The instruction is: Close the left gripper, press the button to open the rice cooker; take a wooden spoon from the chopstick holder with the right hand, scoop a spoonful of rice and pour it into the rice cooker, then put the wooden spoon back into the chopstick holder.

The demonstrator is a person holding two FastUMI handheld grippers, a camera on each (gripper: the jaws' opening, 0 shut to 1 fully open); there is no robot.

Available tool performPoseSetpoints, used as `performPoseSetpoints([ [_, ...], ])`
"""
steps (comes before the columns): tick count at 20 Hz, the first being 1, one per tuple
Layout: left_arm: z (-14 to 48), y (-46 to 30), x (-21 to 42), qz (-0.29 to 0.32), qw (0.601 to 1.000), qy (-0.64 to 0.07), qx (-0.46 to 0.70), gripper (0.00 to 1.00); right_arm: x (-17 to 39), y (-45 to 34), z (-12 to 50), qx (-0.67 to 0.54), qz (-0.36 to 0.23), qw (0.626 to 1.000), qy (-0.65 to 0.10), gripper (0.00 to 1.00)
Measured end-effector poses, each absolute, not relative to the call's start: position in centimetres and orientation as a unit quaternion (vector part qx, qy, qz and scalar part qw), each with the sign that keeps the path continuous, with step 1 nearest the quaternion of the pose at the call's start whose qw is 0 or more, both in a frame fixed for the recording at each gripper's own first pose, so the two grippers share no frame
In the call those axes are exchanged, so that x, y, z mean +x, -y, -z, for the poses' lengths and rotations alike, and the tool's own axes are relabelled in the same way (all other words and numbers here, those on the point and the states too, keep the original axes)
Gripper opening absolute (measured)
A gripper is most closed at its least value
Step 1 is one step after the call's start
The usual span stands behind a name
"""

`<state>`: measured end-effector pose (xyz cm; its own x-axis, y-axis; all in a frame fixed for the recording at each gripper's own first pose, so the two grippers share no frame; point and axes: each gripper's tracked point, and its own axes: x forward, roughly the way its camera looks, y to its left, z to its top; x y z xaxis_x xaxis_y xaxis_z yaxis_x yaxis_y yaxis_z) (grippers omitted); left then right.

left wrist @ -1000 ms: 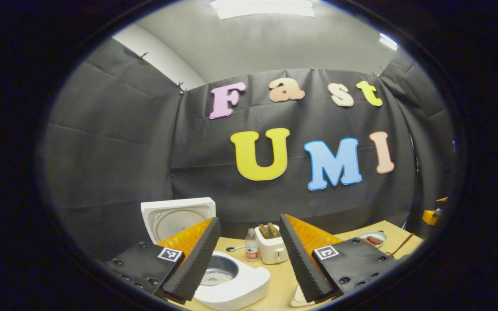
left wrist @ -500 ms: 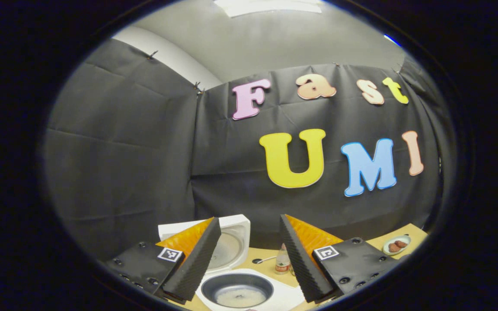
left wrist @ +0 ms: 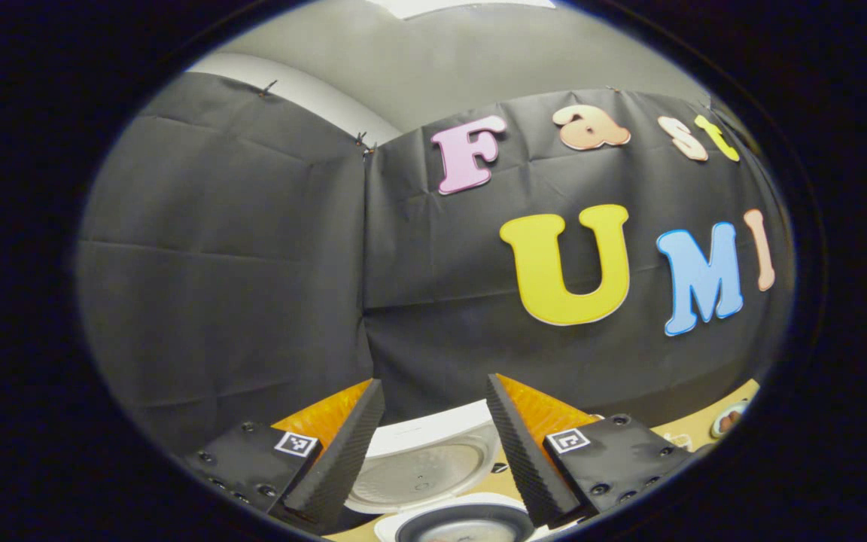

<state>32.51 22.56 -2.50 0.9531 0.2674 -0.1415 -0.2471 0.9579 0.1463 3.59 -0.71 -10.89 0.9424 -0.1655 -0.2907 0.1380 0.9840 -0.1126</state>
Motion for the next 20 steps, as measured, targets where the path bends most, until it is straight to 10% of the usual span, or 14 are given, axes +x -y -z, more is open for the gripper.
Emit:
performPoseSetpoints([
  [20,11.5,-27.9,38.1,-0.176,0.961,-0.213,-0.017,0.96,3.1,0.6,10.4,-0.046,0.055,0.986,-0.151,0.98],
])
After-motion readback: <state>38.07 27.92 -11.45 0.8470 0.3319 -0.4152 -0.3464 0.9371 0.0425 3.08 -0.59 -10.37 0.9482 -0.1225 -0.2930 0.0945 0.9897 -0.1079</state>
